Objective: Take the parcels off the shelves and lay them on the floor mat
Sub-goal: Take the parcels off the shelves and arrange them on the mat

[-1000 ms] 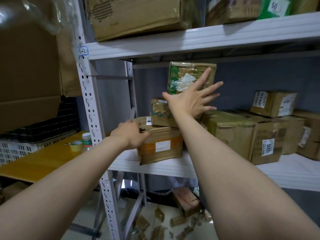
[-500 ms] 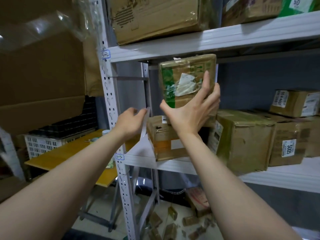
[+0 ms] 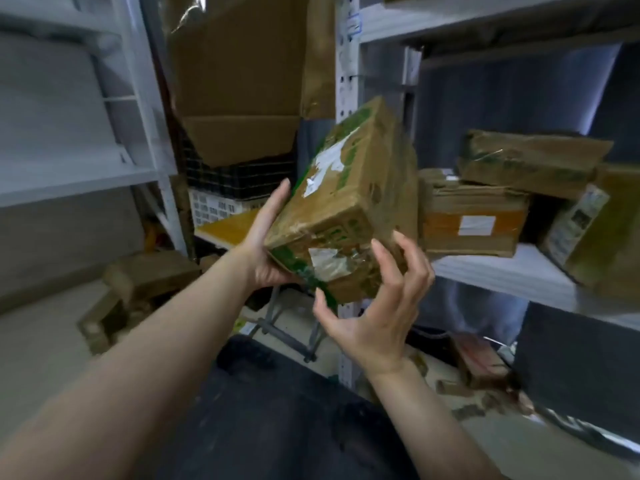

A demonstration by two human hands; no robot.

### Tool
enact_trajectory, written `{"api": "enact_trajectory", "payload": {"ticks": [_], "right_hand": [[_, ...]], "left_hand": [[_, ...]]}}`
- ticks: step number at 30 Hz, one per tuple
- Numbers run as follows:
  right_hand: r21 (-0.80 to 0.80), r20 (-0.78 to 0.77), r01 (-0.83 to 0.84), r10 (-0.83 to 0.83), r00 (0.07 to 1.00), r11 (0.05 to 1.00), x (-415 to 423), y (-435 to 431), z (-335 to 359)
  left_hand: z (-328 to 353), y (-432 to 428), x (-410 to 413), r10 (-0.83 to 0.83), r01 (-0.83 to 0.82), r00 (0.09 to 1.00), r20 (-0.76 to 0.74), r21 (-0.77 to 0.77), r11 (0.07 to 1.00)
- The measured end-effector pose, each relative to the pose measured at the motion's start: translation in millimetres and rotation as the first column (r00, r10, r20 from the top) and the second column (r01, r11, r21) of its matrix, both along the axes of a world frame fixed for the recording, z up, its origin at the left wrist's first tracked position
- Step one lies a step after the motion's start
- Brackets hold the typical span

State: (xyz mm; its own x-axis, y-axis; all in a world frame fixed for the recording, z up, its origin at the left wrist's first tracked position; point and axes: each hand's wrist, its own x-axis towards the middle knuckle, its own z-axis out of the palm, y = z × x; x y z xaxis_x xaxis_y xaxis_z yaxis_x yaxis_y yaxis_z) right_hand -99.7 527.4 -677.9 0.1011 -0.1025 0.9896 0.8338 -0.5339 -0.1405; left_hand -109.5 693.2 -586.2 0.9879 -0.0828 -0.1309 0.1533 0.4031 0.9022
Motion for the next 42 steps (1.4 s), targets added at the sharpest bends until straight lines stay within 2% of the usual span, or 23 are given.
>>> {"api": "enact_trajectory", "payload": {"ticks": [4,7,10,11,13,15,17,19,21,23,25,27,28,30,33,35,37,38,40,42], "right_hand": [[0.107,-0.149,-0.248,0.262,0.953,0.963,-30,25,-28],[0.219,-0.319,-0.411,0.463,0.827,0.885,-44,39,-40],[0.190,-0.500,-0.509,0.529,0.686,0.840,-48,56,-53],[0.176,-0.582,-0.547,0.535,0.613,0.819,-48,64,-57],[0.119,-0.769,-0.623,0.469,0.435,0.773,-47,88,-64],[-0.010,-0.918,-0.712,0.275,0.285,0.702,-43,120,-68],[-0.131,-0.984,-0.822,0.027,0.175,0.555,-47,159,-69],[-0.248,-0.962,-0.907,-0.194,0.190,0.340,-59,200,-68],[-0.304,-0.922,-0.946,-0.283,0.264,0.110,-86,243,-73],[-0.289,-0.920,-0.957,-0.274,0.282,-0.013,-114,275,-80],[-0.281,-0.917,-0.957,-0.271,0.292,-0.079,-150,313,-96],[-0.290,-0.900,-0.948,-0.298,0.317,-0.132,-187,345,-115],[-0.289,-0.896,-0.945,-0.305,0.324,-0.156,-205,358,-127],[-0.234,-0.918,-0.954,-0.280,0.280,-0.185,-241,378,-154],[-0.172,-0.960,-0.963,-0.185,0.211,-0.207,-291,391,-196],[-0.091,-0.977,-0.982,-0.178,0.121,-0.166,-320,393,-223],[0.056,-0.968,-0.993,-0.251,-0.029,-0.101,-341,395,-244],[0.126,-0.948,-0.990,-0.304,-0.100,-0.067,-350,396,-251],[0.213,-0.907,-0.977,-0.377,-0.188,-0.025,-365,400,-258],[0.274,-0.880,-0.962,-0.403,-0.251,0.002,-379,406,-262]], "left_hand": [[-64,24,-25,0.084,-0.087,0.996,-0.040,-0.105,0.991],[-117,49,-48,0.128,-0.146,0.986,-0.111,-0.170,0.975],[-169,76,-81,0.188,-0.220,0.969,-0.163,-0.209,0.953],[-182,85,-95,0.227,-0.266,0.955,-0.192,-0.209,0.941],[-205,107,-122,0.328,-0.374,0.914,-0.238,-0.186,0.909],[-222,131,-153,0.450,-0.494,0.850,-0.272,-0.121,0.861],[-237,156,-186,0.578,-0.614,0.765,-0.285,-0.050,0.787],[-250,176,-221,0.655,-0.689,0.688,-0.312,0.002,0.725],[-268,194,-259,0.725,-0.762,0.602,-0.334,0.031,0.647],[-282,201,-288,0.776,-0.828,0.509,-0.374,0.035,0.560],[-299,210,-323,0.833,-0.902,0.395,-0.388,0.006,0.431],[-315,216,-359,0.885,-0.955,0.245,-0.396,0.058,0.290],[-322,219,-377,0.903,-0.971,0.174,-0.392,0.084,0.224],[-332,225,-414,0.907,-0.983,0.089,-0.411,0.108,0.145],[-344,236,-465,0.905,-0.982,0.025,-0.424,0.157,0.100],[-351,243,-493,0.923,-0.983,-0.012,-0.384,0.173,0.059],[-351,248,-512,0.935,-0.970,-0.020,-0.355,0.234,0.068],[-348,251,-520,0.934,-0.943,-0.066,-0.351,0.328,0.057],[-337,263,-534,0.930,-0.860,-0.124,-0.347,0.505,0.074],[-328,280,-548,0.934,-0.812,-0.125,-0.334,0.576,0.097]]}}
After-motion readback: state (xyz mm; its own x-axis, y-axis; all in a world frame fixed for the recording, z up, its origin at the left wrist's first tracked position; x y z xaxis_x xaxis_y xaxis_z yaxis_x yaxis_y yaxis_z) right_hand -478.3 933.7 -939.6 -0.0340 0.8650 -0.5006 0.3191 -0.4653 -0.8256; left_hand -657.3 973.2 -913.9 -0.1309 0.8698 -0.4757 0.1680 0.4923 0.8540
